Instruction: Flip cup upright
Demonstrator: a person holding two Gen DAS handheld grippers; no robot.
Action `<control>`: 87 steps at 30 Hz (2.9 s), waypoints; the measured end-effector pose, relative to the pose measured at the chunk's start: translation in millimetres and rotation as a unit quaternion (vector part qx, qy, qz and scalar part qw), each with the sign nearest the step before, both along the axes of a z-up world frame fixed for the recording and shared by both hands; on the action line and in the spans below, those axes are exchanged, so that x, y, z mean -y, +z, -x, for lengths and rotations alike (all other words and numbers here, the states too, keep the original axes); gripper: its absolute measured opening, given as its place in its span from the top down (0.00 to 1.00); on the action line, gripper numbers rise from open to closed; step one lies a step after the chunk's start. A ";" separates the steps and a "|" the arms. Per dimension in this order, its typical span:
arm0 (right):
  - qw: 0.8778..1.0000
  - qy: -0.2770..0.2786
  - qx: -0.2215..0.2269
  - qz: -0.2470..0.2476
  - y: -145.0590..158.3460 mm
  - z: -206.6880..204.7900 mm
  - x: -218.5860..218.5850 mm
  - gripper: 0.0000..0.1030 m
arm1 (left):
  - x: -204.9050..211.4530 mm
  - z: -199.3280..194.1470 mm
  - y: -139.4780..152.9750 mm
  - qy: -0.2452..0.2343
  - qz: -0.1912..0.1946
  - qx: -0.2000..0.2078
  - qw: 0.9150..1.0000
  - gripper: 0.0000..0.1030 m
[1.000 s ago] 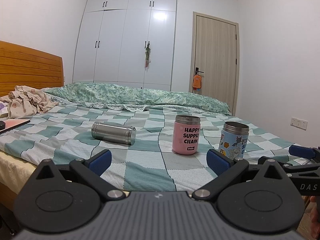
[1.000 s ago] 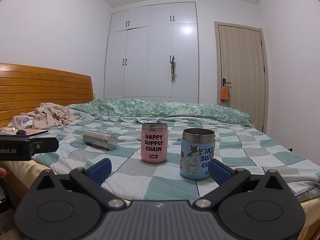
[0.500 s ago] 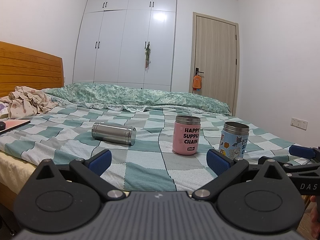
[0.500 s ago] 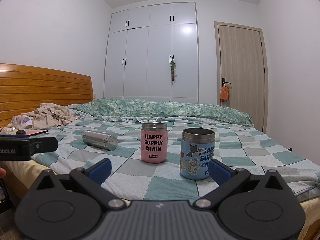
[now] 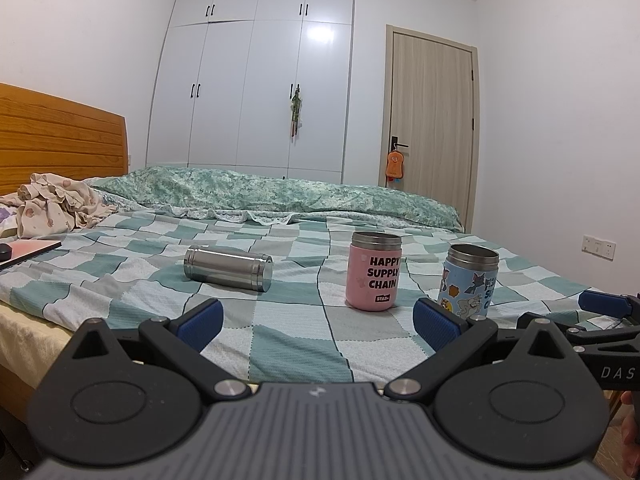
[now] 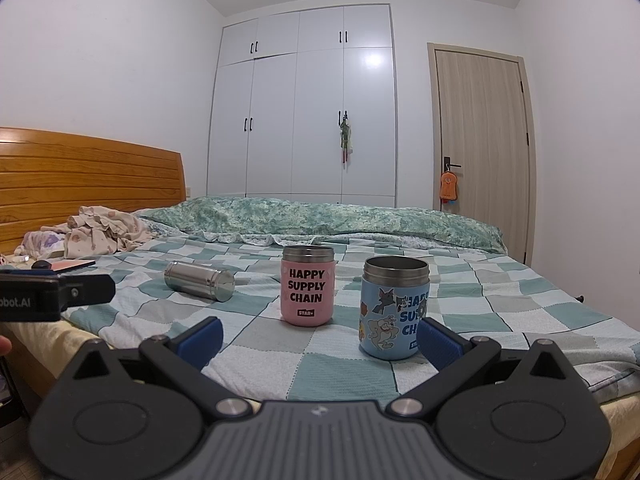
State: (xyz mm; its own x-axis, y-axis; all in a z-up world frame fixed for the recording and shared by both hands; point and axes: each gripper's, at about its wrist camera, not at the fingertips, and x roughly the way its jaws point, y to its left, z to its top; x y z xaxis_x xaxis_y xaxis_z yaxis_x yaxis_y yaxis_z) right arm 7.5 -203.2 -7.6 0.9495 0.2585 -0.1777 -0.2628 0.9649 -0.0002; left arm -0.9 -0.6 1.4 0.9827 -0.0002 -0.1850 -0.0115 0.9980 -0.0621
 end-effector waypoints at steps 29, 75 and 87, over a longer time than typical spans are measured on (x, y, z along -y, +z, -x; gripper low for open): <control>1.000 0.001 0.000 0.001 -0.3 -1.0 -0.8 0.00 | 0.4 -0.2 1.5 0.001 0.000 0.001 1.000 0.00; 0.993 0.112 0.006 -0.022 28.5 -265.8 -206.4 0.00 | -155.5 -215.3 6.2 -0.015 -0.233 -0.015 0.972 0.00; 0.997 0.068 -0.026 0.009 -1.9 -361.9 -220.1 0.00 | -149.2 -319.5 -38.5 -0.160 -0.383 -0.085 0.906 0.00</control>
